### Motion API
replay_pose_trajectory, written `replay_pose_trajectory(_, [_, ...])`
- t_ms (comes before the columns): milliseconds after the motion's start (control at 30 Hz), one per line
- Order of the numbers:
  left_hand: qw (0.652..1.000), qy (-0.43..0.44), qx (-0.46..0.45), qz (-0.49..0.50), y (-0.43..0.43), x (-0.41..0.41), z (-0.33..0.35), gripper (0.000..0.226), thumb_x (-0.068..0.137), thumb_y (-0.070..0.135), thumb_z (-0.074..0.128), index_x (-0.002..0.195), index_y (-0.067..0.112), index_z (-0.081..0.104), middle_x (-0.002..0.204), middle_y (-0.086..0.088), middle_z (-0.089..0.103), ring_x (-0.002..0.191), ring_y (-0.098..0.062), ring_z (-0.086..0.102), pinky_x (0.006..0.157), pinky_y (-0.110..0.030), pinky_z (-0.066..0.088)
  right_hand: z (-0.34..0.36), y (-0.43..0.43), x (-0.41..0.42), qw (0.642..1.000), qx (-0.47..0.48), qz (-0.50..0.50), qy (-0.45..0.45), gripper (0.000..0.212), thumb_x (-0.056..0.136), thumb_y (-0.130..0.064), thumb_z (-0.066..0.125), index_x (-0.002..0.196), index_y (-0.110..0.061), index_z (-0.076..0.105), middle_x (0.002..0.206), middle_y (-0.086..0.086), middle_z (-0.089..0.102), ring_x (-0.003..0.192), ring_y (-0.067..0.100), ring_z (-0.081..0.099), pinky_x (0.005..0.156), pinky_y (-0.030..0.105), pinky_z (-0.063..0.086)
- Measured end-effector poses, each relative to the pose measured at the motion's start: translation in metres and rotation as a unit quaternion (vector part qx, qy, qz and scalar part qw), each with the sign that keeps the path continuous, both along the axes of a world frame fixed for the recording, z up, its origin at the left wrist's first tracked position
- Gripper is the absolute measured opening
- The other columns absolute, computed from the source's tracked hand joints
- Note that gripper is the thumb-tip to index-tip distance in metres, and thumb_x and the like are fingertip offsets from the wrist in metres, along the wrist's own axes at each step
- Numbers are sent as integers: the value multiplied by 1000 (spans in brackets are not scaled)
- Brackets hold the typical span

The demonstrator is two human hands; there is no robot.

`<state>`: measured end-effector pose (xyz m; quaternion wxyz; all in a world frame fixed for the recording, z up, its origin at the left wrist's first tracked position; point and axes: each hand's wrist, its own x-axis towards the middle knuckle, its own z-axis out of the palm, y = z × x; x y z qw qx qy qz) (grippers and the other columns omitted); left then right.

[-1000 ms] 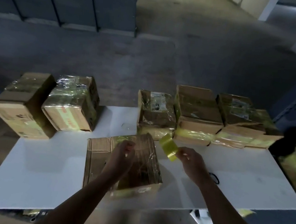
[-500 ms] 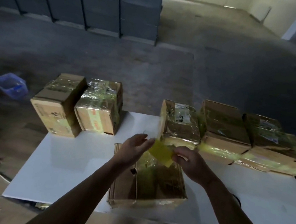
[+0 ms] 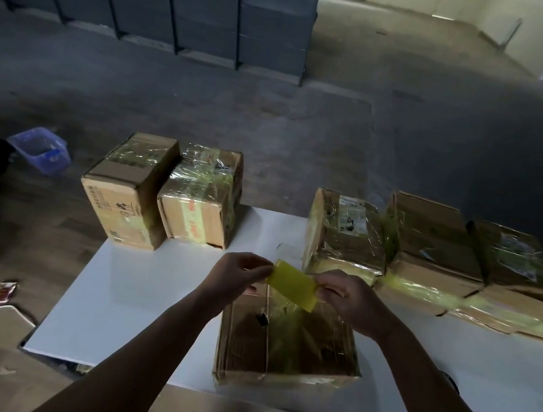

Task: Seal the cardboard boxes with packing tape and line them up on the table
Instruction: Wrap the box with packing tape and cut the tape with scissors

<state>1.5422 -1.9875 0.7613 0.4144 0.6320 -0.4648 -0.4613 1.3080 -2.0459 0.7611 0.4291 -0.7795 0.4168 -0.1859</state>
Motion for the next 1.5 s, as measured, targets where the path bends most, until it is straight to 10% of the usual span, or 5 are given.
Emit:
replay_pose_trajectory(500, [993, -110, -35, 19, -3, -20, 11, 25, 89, 27, 67, 107, 10, 68, 95, -2, 69, 85, -16, 66, 74, -35, 57, 4, -4, 2, 1000, -3, -9, -6, 21, 93, -10, 58, 112, -16, 67, 101, -7, 63, 96, 0, 60, 79, 13, 44])
replay_pose_trajectory(800, [1000, 28, 12, -6, -2, -16, 18, 5, 88, 12, 68, 92, 15, 68, 87, -9, 71, 75, -16, 67, 62, -20, 55, 8, -2, -12, 998, 45, -16, -33, 26, 93, -3, 56, 116, -10, 66, 103, -9, 68, 95, -3, 64, 79, 11, 46])
replay_pose_trajectory(1133, [999, -22, 11, -38, -3, -20, 22, 25, 93, 20, 62, 114, 9, 61, 94, -8, 67, 79, -20, 69, 63, -22, 56, 18, 7, -12, 990, 103, -32, -88, 26, 95, 1, 50, 103, -19, 66, 95, -7, 71, 90, -2, 66, 77, 13, 48])
replay_pose_trajectory(1500, [947, 259, 101, -164, 5, -34, 30, 15, 90, 19, 61, 98, 6, 58, 74, -6, 62, 66, -17, 59, 60, -24, 52, 31, 1, 16, 943, 169, -188, -215, 17, 100, -23, 46, 92, -20, 60, 96, -2, 60, 92, 13, 58, 90, 38, 47])
